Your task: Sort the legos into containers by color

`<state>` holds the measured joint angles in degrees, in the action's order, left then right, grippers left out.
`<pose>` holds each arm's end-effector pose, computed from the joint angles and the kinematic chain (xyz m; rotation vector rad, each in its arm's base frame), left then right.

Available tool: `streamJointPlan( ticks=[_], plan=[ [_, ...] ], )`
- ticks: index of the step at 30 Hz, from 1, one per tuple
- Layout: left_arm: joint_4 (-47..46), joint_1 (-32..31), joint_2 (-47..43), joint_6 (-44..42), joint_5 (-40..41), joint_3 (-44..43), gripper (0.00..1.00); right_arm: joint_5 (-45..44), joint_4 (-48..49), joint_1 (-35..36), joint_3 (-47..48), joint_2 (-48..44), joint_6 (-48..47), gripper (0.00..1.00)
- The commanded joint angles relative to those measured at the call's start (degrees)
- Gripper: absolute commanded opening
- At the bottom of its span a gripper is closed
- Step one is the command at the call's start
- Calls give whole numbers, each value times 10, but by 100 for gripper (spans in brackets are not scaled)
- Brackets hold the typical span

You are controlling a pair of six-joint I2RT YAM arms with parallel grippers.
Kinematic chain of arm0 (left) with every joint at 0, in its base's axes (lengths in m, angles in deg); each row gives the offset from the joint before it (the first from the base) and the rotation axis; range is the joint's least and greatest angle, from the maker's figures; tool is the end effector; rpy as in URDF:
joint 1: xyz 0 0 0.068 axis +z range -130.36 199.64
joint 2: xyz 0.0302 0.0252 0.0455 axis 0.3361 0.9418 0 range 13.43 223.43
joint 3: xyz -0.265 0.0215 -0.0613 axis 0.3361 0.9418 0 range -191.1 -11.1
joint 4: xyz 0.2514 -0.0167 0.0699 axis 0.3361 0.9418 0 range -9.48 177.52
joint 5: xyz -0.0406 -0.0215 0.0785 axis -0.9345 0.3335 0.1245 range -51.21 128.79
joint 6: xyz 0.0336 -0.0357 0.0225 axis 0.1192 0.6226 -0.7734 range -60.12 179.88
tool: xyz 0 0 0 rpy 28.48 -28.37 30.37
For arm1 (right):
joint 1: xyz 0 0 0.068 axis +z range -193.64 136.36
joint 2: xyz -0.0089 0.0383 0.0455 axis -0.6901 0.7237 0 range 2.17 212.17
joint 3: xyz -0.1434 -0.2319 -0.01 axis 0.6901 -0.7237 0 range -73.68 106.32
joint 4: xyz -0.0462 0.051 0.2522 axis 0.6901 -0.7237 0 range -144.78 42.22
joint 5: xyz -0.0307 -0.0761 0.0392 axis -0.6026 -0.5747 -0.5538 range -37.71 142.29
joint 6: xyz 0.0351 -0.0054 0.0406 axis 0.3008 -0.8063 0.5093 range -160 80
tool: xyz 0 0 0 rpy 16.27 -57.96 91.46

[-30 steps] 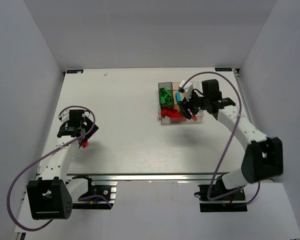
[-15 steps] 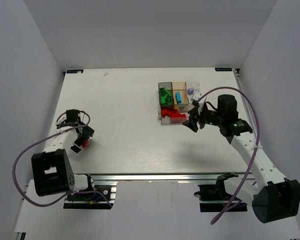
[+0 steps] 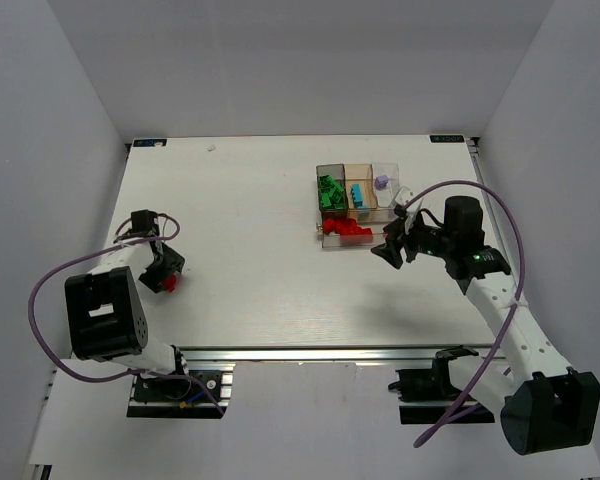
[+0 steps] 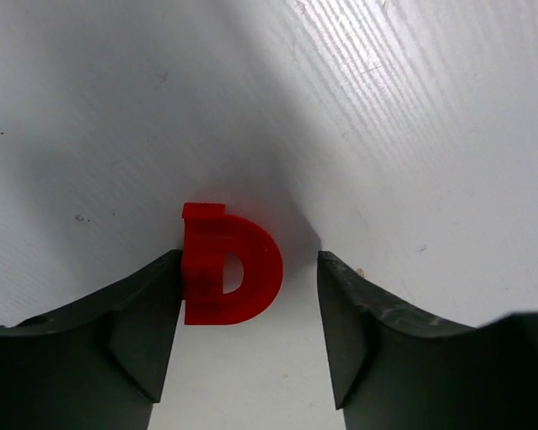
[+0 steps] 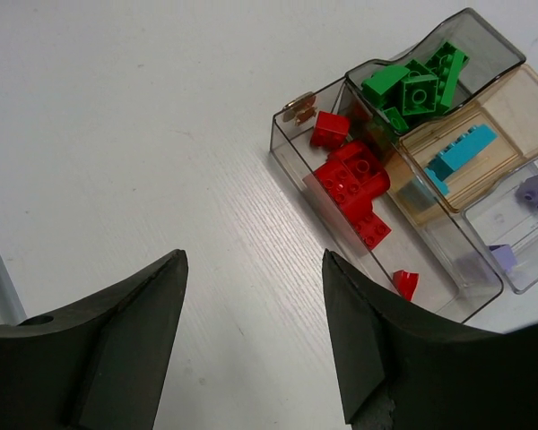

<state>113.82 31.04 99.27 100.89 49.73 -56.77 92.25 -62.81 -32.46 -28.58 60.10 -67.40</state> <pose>0.2514 0.0575 0.1601 -1.2764 2.5044 0.1560 0.2129 0.0653 0.2939 -1.0358 1.6809 0.5303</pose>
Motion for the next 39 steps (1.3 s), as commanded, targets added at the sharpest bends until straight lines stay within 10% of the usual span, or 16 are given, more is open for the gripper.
streamJointPlan(
  ticks=[1,10,15,20,26,39],
  plan=[
    [-14,6,-3,-7,-17,-9,69,15,7,-7,-4,-24,1,68],
    [-33,0,-33,-23,-89,10,23,16,-18,-15,1,-41,1,67],
    [-98,-33,-94,-45,-298,9,4,-4,-28,-20,5,-61,15,66],
    [-188,-152,-74,-45,-428,-16,0,-26,-18,-25,11,-67,85,51],
    [-209,-368,36,-109,-388,-163,0,-55,-18,-30,10,-73,124,42],
    [-152,-483,315,-158,-244,-510,7,-118,5,-37,-36,-103,162,42]
  ],
)
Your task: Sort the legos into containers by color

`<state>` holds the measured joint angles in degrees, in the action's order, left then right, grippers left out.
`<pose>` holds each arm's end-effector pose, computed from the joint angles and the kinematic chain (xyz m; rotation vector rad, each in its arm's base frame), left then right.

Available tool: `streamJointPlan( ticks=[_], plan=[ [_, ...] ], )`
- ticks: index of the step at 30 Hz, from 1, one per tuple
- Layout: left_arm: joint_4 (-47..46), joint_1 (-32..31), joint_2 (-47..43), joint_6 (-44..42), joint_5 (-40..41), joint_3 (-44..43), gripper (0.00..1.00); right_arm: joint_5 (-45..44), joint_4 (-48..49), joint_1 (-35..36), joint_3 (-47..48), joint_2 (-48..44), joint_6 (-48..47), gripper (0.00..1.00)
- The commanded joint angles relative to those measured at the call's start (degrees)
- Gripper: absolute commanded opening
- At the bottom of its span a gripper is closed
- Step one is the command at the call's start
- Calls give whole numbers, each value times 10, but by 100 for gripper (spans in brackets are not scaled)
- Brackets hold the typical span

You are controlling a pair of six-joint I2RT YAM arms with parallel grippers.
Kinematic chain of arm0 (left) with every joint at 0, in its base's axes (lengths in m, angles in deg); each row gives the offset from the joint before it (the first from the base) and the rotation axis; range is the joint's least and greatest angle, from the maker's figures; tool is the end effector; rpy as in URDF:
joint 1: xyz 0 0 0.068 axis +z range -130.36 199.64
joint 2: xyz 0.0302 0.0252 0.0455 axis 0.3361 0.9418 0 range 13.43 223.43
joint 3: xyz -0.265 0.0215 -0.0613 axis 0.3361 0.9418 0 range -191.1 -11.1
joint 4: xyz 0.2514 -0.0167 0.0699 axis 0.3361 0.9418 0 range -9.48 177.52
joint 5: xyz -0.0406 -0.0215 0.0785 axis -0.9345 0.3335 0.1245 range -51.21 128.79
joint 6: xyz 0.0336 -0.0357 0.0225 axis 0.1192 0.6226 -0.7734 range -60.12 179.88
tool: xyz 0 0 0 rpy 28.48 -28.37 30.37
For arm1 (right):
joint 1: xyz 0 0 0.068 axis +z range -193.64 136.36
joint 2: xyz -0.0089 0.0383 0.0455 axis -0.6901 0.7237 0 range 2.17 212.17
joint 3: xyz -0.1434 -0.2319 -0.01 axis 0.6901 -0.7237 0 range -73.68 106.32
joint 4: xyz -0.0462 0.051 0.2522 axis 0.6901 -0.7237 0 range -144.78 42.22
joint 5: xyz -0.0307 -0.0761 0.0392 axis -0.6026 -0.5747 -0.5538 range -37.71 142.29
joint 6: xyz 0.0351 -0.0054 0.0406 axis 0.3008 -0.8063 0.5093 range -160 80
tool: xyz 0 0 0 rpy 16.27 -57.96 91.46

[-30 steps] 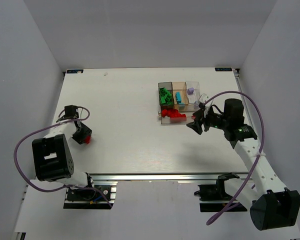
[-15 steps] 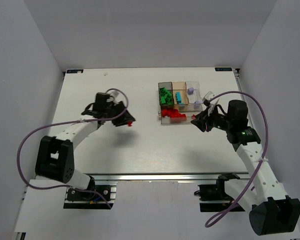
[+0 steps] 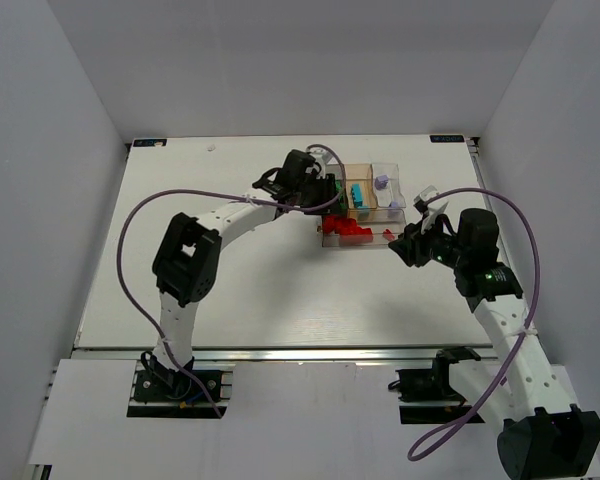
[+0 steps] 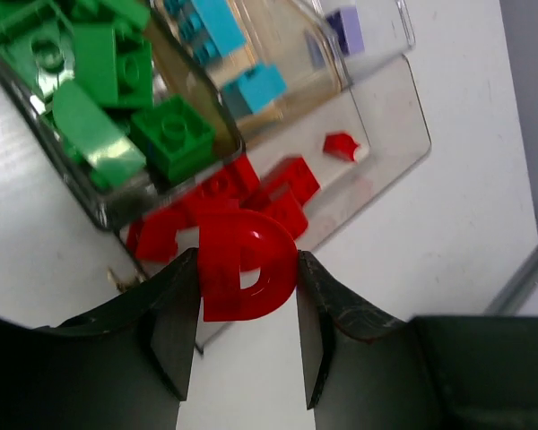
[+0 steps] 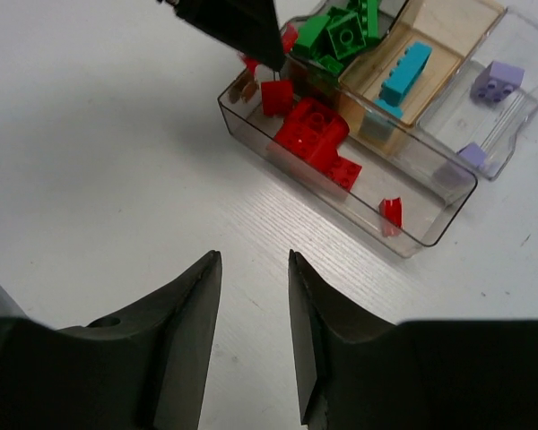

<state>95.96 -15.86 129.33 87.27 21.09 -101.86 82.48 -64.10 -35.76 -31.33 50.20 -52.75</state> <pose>0.3719 -0.2787 0.2310 0.3421 2.3892 -0.8977 0.1860 0.0437 0.3059 -0.6787 1.8034 0.4566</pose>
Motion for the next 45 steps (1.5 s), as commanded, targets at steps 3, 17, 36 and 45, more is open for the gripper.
streamJointPlan(
  ticks=[3,17,36,45],
  plan=[
    [54,-20,62,-32,65,-127,17,-22,20,-5,-14,0,17,42],
    [86,-37,74,-60,72,-148,58,-35,29,-6,-24,4,15,47],
    [0,-30,-237,-170,78,96,88,-44,41,-10,-40,-7,23,85],
    [-81,-30,-512,-265,157,380,98,-118,69,-9,-36,-3,123,89]
  ],
)
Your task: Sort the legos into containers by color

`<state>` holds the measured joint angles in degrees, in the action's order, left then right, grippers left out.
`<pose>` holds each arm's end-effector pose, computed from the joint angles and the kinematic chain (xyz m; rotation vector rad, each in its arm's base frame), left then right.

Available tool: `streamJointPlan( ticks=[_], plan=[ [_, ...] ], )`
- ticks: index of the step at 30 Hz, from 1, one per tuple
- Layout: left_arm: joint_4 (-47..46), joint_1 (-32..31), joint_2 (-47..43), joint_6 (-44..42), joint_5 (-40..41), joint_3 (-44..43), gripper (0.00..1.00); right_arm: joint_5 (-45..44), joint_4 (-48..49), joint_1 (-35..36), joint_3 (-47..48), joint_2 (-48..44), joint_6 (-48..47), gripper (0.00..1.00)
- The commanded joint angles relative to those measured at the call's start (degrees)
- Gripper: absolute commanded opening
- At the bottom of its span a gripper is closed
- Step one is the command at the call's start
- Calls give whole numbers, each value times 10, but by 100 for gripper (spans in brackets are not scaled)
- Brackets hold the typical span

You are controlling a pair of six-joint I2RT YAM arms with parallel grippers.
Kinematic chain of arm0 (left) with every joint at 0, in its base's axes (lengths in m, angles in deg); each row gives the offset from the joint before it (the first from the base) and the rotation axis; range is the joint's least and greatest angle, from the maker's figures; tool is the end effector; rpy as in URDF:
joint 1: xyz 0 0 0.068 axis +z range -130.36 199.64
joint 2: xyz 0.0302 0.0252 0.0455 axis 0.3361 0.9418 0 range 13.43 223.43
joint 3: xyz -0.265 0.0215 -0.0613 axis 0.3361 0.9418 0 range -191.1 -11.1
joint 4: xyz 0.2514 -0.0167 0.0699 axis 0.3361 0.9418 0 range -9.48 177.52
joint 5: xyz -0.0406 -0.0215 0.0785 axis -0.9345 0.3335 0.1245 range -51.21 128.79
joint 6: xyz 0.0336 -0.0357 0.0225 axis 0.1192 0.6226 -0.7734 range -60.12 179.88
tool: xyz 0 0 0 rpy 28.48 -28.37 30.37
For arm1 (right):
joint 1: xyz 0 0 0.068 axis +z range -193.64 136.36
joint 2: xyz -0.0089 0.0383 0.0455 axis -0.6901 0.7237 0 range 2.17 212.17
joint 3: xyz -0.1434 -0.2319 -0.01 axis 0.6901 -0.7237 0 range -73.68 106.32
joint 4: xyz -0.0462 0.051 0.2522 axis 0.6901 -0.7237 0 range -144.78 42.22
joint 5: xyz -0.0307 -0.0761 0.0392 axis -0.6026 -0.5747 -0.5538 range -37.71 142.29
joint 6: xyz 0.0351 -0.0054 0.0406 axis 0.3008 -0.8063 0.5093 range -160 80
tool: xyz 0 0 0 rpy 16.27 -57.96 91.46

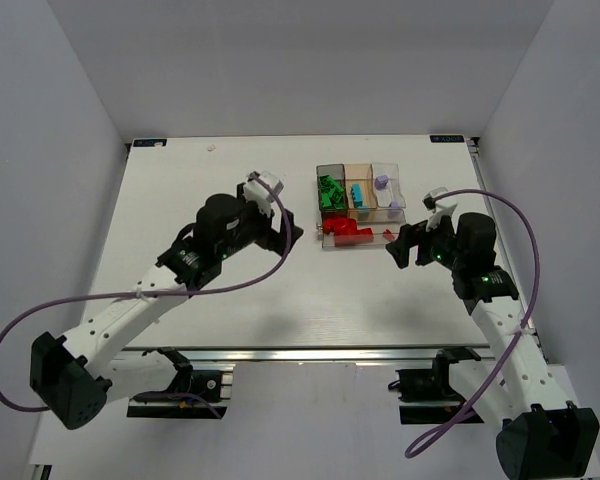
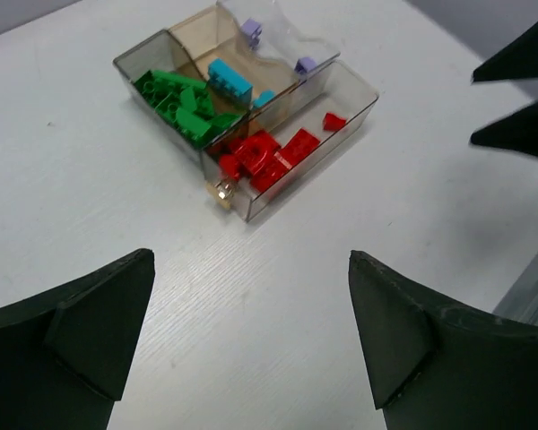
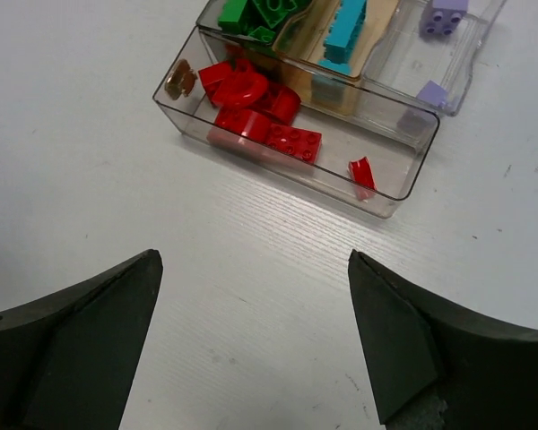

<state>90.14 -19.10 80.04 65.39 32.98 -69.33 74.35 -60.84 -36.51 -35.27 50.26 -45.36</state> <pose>0.2087 -0.1721 0.3457 0.6199 1.8293 -0.6189 0.1907 0.0373 0.2865 -0.4614 1.9028 0.3984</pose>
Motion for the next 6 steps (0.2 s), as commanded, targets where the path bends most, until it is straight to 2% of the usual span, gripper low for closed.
streamJointPlan(
  ticks=[1,6],
  plan=[
    [-24,2,-31,-49,42,65,98,-55,35,-2,4,-4,65,89],
    [-31,2,-66,-54,50,80,98,-98,61,-3,-7,-16,60,90]
  ],
)
